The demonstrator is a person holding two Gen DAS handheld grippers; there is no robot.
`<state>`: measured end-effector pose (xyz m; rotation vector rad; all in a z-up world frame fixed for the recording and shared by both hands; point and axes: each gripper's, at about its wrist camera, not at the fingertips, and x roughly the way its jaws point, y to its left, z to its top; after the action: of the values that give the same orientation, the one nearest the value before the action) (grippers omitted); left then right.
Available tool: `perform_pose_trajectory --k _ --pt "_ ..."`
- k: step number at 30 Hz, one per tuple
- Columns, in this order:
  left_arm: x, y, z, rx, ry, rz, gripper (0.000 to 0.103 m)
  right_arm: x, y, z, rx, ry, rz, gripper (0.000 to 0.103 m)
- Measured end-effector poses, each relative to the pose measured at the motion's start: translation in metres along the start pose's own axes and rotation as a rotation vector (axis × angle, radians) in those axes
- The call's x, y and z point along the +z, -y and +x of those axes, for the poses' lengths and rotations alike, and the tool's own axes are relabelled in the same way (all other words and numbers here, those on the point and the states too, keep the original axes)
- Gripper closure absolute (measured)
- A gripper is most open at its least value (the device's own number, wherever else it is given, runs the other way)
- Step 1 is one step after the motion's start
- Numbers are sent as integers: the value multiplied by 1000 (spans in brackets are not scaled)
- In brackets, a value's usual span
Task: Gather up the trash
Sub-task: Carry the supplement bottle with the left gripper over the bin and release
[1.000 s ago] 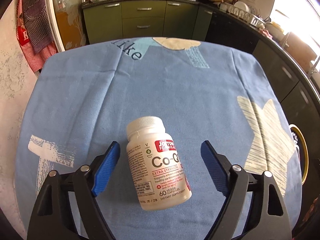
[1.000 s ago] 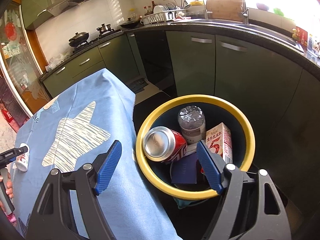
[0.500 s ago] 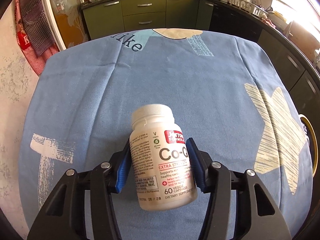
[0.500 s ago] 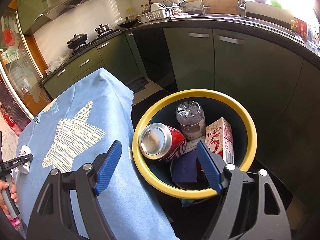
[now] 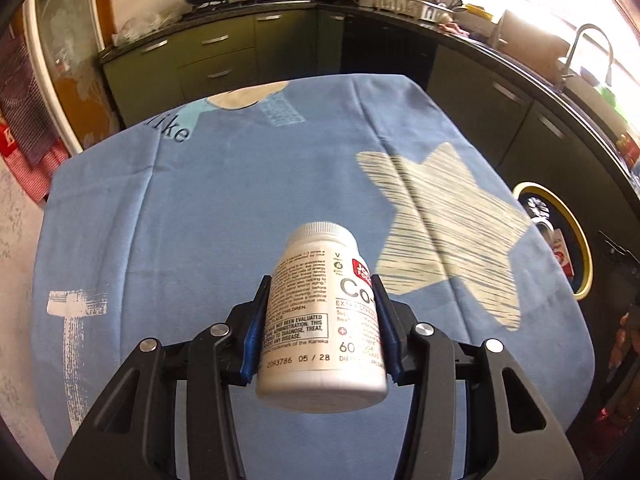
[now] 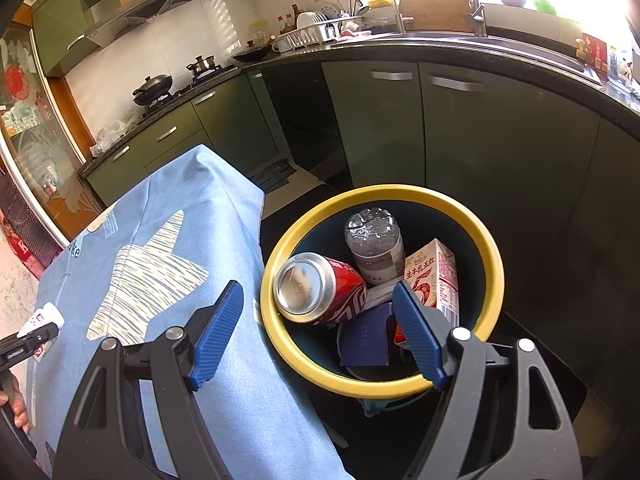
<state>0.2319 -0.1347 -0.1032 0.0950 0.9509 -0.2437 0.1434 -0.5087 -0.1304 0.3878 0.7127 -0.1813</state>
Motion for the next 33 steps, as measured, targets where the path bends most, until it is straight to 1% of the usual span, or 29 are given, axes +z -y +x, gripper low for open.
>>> perform_pose_trajectory --k 7,11,16,19,22,26,29,31,33 --pt "3 56 -28 -99 41 111 56 1 14 -4 0 14 29 30" --pt "7 102 -41 -173 49 209 56 3 28 -11 -9 36 56 30" --pt "15 165 -40 -273 34 324 56 5 55 -27 -44 75 95 30" --pt "21 210 -31 -342 15 390 56 5 71 -34 -66 91 116 30" --pt "26 253 -16 -399 -17 435 56 5 90 -40 -83 103 146 30" --pt "31 306 13 -444 -70 469 56 4 113 -46 -107 109 182 30" --pt "40 335 39 -435 -86 470 56 2 129 -52 -121 118 207 30" --pt "45 350 56 -416 -91 464 56 1 138 -55 -132 122 222 30" --pt "48 360 70 -424 -109 455 56 -1 143 -57 -140 123 232 30"
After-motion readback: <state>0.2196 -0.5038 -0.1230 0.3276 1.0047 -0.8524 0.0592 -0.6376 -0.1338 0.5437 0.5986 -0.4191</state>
